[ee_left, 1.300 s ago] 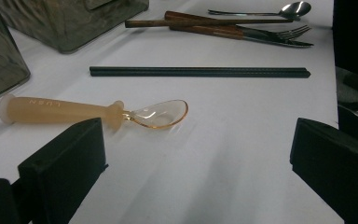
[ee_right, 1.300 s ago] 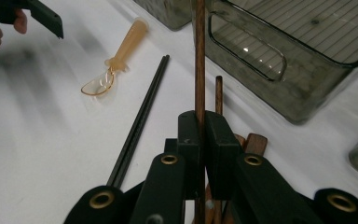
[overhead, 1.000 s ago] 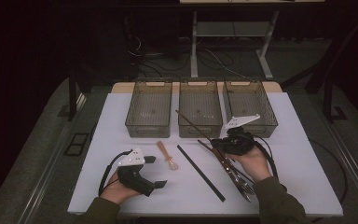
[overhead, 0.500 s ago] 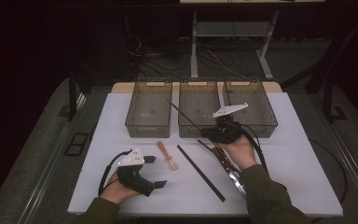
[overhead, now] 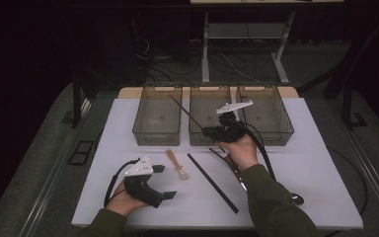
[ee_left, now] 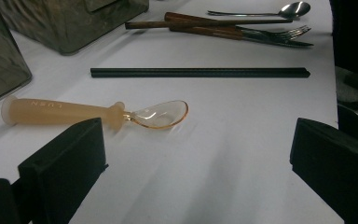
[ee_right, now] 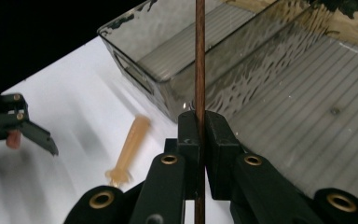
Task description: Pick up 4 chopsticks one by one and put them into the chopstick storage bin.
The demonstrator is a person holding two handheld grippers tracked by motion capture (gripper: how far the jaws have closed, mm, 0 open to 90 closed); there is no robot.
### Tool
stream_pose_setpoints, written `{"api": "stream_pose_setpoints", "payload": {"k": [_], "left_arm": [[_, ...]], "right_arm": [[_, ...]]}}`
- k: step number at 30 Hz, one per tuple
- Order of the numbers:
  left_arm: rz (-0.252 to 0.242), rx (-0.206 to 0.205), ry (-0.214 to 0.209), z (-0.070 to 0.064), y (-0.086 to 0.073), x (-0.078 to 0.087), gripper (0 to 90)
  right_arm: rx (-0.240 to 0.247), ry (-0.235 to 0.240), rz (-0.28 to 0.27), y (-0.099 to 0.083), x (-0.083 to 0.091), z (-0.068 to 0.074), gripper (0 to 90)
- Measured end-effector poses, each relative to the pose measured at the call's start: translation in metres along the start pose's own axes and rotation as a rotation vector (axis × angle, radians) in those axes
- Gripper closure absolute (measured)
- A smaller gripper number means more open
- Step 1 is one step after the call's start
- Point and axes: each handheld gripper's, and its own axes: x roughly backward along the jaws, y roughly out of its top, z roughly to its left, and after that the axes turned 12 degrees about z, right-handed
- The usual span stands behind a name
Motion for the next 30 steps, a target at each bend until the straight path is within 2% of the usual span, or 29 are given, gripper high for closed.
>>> {"api": "stream_pose_setpoints", "payload": {"k": [4,14,20,30], "left_arm": [[0.003,0.001,0.001,0.000,0.000,0.000,2.4],[-0.002,0.006,-0.001,0.000,0.000,0.000,2.4],[-0.001,-0.002,-0.001,0.001,0.000,0.001,2.4],[-0.020,0.000,-0.007,0.001,0.000,0.002,2.5]], "right_arm": [[0.001,-0.004,-0.010,0.009,-0.004,0.001,85.1],[-0.032,0.000,-0.047,0.034,-0.019,0.004,85.1],[-0.021,-0.016,-0.054,0.051,-0.032,0.008,85.1],[-0.037,-0.027,-0.065,0.071,-0.056,0.014,85.1]]}}
